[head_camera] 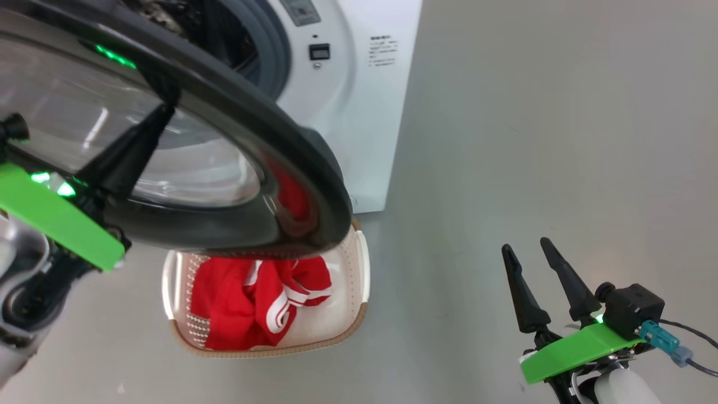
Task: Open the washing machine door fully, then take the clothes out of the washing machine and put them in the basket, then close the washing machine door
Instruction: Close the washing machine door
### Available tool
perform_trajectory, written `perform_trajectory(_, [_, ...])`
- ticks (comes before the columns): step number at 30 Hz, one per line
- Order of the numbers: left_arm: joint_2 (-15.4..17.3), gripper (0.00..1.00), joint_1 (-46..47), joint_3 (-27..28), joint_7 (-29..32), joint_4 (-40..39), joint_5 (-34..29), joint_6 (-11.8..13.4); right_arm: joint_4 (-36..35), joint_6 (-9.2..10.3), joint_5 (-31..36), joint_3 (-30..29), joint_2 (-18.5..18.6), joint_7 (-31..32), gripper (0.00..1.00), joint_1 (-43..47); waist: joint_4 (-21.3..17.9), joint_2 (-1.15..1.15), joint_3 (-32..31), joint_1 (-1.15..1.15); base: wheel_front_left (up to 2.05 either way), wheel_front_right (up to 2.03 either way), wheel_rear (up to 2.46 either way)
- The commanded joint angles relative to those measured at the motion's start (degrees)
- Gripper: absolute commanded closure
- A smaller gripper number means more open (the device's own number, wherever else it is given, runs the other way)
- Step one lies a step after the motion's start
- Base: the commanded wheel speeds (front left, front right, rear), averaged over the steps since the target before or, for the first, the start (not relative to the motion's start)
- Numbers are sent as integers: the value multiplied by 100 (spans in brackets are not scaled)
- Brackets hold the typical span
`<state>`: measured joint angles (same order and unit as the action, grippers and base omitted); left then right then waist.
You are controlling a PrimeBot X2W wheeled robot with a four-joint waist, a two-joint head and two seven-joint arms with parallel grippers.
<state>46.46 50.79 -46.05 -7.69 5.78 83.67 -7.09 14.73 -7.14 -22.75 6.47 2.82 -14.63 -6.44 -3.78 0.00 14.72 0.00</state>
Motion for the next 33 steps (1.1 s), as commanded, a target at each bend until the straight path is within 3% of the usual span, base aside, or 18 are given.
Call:
perform_trajectory(1, [195,100,328,246,-74,-5,-41,-40,-151,-35,-107,147,6,-37,0,-146,-120,0,102,0,0,0,0])
perform_trajectory(19, [76,100,1531,63,-351,1357,-129,-40,-241,-35,-346,221,6,-37,0,-481,-690,0,617,0,0,0,0])
perform_trajectory(24, [159,100,1563,-66,-375,1326,-65,-40,-263,-35,-378,168,6,-37,0,-459,-749,0,614,0,0,0,0])
perform_trajectory(33, [208,100,1218,-286,-556,1047,33,-40,-217,-35,-269,120,6,-37,0,-355,-520,0,450,0,0,0,0])
